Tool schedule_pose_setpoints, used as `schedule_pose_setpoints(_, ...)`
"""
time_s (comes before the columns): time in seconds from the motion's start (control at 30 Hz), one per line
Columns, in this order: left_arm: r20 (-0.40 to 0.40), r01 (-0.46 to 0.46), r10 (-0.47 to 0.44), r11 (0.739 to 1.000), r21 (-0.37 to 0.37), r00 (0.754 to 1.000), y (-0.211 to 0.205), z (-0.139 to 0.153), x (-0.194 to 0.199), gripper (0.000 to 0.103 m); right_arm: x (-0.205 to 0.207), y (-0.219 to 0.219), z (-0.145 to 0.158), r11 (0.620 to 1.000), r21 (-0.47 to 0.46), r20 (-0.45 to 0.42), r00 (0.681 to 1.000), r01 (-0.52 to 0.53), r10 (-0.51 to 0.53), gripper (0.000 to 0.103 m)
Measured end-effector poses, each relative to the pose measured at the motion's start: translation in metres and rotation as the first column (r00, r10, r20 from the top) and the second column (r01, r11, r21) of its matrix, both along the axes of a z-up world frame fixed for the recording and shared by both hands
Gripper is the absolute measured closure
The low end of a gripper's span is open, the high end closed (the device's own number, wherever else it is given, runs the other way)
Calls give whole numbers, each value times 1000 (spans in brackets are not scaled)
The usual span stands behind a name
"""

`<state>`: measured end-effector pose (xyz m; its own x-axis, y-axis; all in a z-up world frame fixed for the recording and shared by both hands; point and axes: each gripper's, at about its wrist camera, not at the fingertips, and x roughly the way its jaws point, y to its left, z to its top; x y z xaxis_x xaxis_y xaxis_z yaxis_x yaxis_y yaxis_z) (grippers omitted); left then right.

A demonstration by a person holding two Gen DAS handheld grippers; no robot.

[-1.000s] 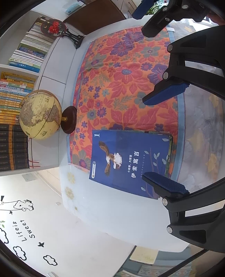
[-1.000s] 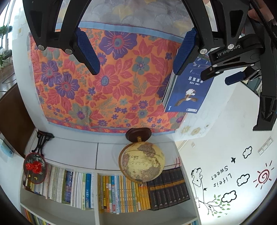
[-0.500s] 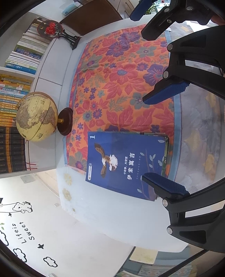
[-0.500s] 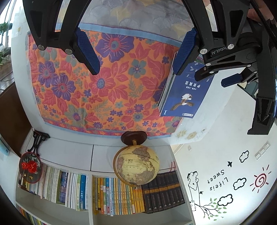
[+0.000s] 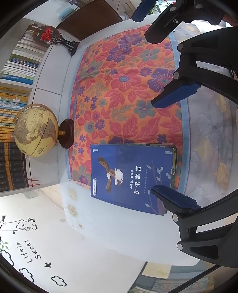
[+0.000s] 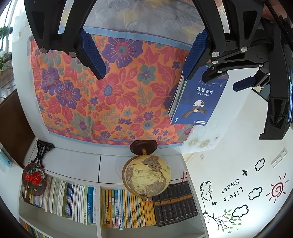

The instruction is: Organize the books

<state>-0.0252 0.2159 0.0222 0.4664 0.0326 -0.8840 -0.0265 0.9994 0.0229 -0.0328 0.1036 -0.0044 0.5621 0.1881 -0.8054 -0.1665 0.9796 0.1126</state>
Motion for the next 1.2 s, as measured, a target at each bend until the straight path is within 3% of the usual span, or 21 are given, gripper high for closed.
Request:
schedule_pose_setpoints(0.9, -18, 18, -18, 1000, -4, 1000, -3, -6, 0, 18, 0, -1, -1, 1000, -13, -8, 1000, -3, 3, 18)
schedule_pose_setpoints(1.2, -13, 22, -21, 999, 44, 1000, -13, -11, -1, 18, 4, -6, -8, 1000, -8, -32, 1000, -2, 2, 18)
